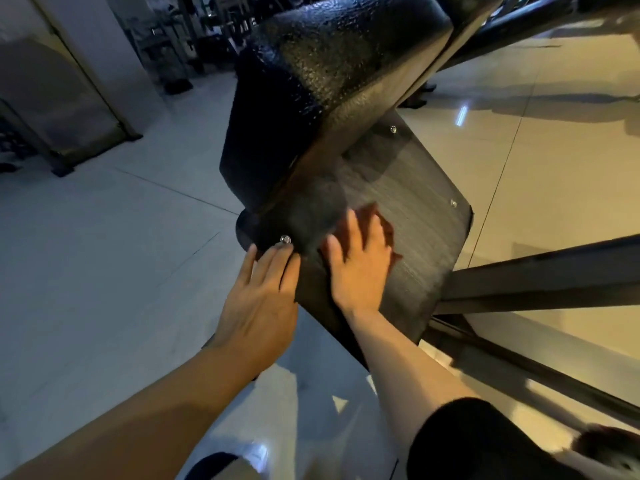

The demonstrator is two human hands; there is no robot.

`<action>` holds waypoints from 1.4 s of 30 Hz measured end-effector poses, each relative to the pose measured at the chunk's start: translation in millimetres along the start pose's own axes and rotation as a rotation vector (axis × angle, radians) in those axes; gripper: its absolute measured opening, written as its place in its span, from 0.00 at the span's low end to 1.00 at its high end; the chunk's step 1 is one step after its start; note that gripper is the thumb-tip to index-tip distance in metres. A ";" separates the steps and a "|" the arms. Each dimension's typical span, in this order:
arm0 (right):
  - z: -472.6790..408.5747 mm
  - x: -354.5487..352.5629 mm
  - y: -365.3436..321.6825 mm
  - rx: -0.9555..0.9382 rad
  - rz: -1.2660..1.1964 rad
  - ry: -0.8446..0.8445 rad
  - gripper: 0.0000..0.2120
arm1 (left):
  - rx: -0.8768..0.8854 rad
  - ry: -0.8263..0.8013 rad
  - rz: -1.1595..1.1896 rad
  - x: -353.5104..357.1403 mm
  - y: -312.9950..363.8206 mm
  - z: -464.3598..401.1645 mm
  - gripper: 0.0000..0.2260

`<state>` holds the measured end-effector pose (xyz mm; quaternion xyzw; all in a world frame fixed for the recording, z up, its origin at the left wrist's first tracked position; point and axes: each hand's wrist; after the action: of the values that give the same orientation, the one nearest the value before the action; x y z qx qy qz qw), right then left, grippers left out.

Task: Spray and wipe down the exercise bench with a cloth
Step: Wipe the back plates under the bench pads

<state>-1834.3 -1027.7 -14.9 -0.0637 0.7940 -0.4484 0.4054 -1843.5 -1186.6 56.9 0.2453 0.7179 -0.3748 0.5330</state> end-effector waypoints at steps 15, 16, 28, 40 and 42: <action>38.6 13.7 -82.8 -0.160 0.049 -0.148 0.31 | -0.117 0.019 0.065 -5.9 -21.0 44.4 0.34; 40.7 12.9 -77.0 -0.197 0.051 -0.137 0.31 | -0.104 0.017 0.074 -4.7 -19.4 46.1 0.35; 79.0 -2.3 11.7 0.364 -0.022 -0.123 0.31 | -0.007 -0.118 0.015 -10.2 3.4 38.2 0.38; 111.1 -1.9 16.4 -0.156 0.113 -0.211 0.33 | 0.006 -0.260 -0.036 -18.4 30.8 33.8 0.37; 127.6 -8.8 43.2 -0.098 0.178 -0.242 0.37 | 0.020 -0.272 -0.045 -19.8 37.2 31.3 0.36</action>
<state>-1727.7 -1082.5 -77.1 -0.0664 0.7627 -0.3605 0.5328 -1791.2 -1188.5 60.7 0.1813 0.6405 -0.4238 0.6142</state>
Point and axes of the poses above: each hand's wrist, its own z-axis away from the middle knuckle, its own x-axis out of the palm, y = z × x, and after that the axes turned 6 degrees about -y, right-handed
